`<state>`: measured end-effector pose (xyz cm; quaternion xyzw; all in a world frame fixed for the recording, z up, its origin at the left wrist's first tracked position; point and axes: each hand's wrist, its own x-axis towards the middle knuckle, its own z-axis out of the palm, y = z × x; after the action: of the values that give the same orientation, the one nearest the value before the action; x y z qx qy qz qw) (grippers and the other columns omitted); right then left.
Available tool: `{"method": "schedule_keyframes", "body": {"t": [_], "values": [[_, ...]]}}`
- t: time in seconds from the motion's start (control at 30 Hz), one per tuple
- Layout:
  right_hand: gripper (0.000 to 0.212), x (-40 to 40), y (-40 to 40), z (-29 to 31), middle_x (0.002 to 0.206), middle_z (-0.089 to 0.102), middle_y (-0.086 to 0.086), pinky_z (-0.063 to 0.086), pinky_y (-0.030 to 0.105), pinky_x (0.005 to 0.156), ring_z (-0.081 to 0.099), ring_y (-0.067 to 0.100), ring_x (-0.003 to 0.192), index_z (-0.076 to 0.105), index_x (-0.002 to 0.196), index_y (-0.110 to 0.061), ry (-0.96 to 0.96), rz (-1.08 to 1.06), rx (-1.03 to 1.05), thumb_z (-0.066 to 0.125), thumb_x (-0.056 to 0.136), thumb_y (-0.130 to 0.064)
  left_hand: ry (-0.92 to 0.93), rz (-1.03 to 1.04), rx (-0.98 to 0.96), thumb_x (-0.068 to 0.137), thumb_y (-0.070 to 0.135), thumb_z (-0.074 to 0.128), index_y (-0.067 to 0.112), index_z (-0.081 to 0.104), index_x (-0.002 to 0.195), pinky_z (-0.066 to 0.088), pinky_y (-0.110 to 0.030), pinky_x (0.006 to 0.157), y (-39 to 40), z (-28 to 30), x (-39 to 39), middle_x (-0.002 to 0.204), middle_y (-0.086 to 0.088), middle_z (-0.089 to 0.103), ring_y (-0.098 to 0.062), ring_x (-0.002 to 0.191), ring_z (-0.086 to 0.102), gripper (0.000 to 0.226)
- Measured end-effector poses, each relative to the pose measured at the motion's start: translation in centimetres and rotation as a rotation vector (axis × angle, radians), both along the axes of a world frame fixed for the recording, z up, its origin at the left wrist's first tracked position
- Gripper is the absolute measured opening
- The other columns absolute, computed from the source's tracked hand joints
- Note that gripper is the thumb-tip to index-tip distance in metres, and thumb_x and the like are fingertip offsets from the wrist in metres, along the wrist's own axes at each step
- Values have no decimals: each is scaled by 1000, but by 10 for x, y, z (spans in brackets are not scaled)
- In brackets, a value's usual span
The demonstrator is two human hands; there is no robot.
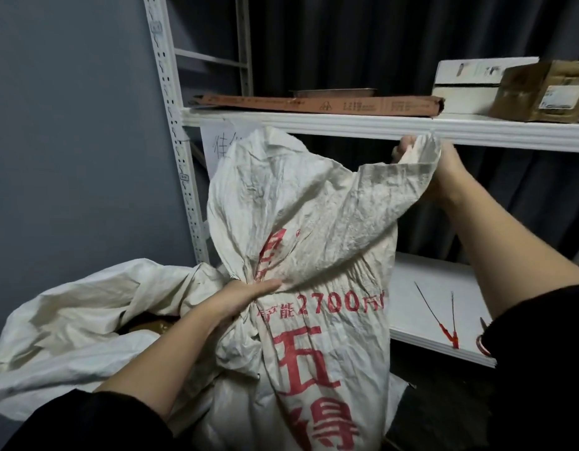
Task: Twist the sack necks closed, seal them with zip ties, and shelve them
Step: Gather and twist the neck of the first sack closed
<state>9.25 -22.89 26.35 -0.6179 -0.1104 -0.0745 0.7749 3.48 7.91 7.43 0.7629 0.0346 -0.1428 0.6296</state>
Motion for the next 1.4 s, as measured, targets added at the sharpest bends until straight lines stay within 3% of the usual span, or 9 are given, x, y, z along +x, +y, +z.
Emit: {"method": "schedule_keyframes", "body": {"t": [0.27, 0.4, 0.47, 0.53, 0.6, 0.67, 0.8, 1.13, 1.4], "values": [[28, 18, -3, -15, 97, 63, 3, 47, 23, 74, 58, 14, 87, 60, 111, -6, 4, -469, -289, 48, 86, -5, -9, 159, -139, 69, 43, 80, 9, 69, 108, 45, -39, 103, 4, -8, 3, 106, -10, 73, -23, 99, 69, 53], [33, -4, 16, -2, 101, 65, 2, 47, 24, 92, 59, 6, 95, 63, 91, -20, -498, -784, -54, 37, 82, -3, -45, 259, -151, 55, 52, 83, 6, 67, 112, 44, -41, 105, 0, -10, 4, 110, -10, 71, -25, 104, 66, 75], [27, -20, 30, 13, 106, 66, 3, 46, 31, 97, 59, 11, 100, 65, 99, -16, -595, -510, -409, 44, 89, -27, -56, 278, -151, 43, 60, 82, 6, 66, 115, 43, -42, 106, 0, -13, 7, 113, -10, 70, -25, 107, 65, 91], [61, -34, 42, 23, 123, 60, -2, 42, 36, 104, 57, 16, 113, 59, 122, -18, -284, -125, -997, 58, 79, -61, -59, 287, -154, 41, 61, 81, 6, 66, 114, 43, -42, 105, 0, -13, 7, 111, -9, 71, -25, 106, 65, 93], [78, -39, 46, 21, 126, 57, -4, 44, 35, 102, 56, 18, 116, 52, 131, -17, 26, 37, -1446, 71, 69, -61, -81, 280, -170, 43, 61, 83, 7, 66, 114, 42, -43, 106, -2, -10, 3, 112, -9, 71, -26, 106, 65, 90], [45, -33, 43, 7, 98, 66, 0, 53, 32, 78, 63, 18, 90, 64, 103, -12, 26, 44, -1632, 76, 73, -42, -100, 278, -178, 62, 52, 80, 8, 64, 116, 39, -42, 108, -7, -4, -3, 120, -10, 67, -25, 111, 62, 71], [17, -24, 48, -8, 79, 62, 1, 39, 34, 67, 57, 22, 81, 59, 84, -11, -243, -80, -1488, 58, 89, -27, -98, 209, -114, 77, 53, 67, 13, 64, 114, 33, -34, 108, -10, 3, -12, 124, -5, 61, -21, 115, 55, 55], [24, -31, 113, 0, 75, 62, -8, 40, 33, 62, 60, 20, 76, 63, 90, -22, -800, -445, -1144, 50, 93, -43, -46, 51, 201, 69, 49, 78, 16, 73, 94, 49, -18, 77, -42, 8, -9, 93, 6, 71, -8, 84, 65, 41], [38, -36, 111, 16, 95, 62, -6, 47, 27, 80, 58, 5, 84, 58, 111, -22, -626, 30, -870, 72, 81, -40, 16, 147, 140, 56, 46, 76, 7, 69, 104, 50, -41, 98, -38, -3, -6, 101, -7, 72, -22, 95, 68, 62]]}}
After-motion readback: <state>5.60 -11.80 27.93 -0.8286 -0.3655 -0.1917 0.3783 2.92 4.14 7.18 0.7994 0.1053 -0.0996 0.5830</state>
